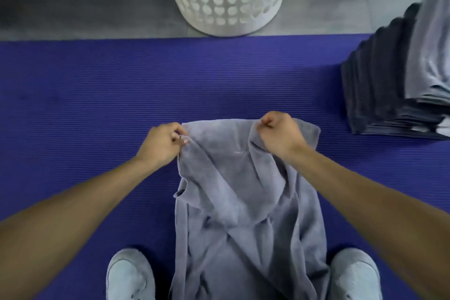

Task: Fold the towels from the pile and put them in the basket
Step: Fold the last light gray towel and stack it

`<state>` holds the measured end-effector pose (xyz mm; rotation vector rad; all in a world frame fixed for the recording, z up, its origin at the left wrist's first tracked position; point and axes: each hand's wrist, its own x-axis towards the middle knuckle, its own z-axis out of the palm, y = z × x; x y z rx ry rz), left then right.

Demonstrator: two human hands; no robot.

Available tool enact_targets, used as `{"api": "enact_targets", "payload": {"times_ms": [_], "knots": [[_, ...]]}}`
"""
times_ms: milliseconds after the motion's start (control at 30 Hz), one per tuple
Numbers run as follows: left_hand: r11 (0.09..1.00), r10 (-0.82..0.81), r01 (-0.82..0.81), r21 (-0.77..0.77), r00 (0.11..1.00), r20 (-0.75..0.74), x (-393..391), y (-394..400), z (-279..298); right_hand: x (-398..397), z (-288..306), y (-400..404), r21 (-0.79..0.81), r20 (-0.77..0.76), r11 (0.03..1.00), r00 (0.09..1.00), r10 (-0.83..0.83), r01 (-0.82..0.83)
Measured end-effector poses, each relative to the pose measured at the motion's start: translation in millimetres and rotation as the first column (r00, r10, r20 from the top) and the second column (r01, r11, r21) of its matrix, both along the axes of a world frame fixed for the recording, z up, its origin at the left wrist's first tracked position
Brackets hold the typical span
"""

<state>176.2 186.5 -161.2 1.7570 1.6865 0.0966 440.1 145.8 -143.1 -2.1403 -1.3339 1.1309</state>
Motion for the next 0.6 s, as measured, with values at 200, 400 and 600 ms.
{"api": "enact_targets", "payload": {"times_ms": [200,400,600], "knots": [[0.993,-0.097,0.105,0.056,0.986,-0.139,-19.7,12.4,-38.7,-35.1,-58.0,2.6,-0.074,-0.141,0.997,0.99,-0.006,-0.005],[0.988,0.098,-0.105,0.114,0.993,0.063,-13.6,20.7,-44.4,-37.7,-63.1,-4.0,0.034,-0.126,0.999,0.991,-0.037,0.042],[0.96,0.264,-0.273,0.063,0.957,0.116,-3.5,31.7,-56.1,-28.4,-58.4,-8.0,0.061,-0.189,0.998,0.982,-0.02,0.032]]}}
